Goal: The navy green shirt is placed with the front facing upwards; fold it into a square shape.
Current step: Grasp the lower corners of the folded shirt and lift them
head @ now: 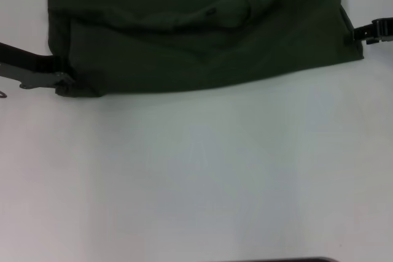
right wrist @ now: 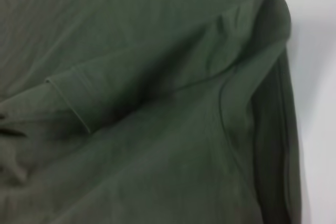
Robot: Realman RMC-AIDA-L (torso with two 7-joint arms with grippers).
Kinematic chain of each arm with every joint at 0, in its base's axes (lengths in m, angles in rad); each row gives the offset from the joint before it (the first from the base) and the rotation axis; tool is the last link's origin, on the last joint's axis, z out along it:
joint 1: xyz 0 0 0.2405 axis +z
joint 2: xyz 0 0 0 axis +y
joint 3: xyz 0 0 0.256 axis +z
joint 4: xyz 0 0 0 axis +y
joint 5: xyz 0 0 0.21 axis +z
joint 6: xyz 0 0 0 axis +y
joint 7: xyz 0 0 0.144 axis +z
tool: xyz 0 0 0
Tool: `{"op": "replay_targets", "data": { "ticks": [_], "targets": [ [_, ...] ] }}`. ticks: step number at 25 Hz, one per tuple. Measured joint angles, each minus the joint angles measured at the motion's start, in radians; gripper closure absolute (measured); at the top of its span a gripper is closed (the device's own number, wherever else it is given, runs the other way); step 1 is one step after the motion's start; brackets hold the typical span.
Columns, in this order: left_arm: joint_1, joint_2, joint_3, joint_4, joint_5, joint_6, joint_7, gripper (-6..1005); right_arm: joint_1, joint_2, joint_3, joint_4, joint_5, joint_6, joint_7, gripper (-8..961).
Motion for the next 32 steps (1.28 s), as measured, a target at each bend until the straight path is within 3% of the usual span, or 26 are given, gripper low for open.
{"op": "replay_targets", "data": {
  "ticks": [12,32],
  "targets": [
    [-0.002,-0.001,-0.003,0.002,0.000,-0.006,0.000,957,0.010,-0.004,-0.040,0.037,-0.003,0.026,-0.016,42],
    [0.006,-0.003,-0.003,0.002,-0.007,-0.007,0.009,957,0.023,0.000,-0.033,0.139,0.020,0.100,-0.087,42]
  ]
}}
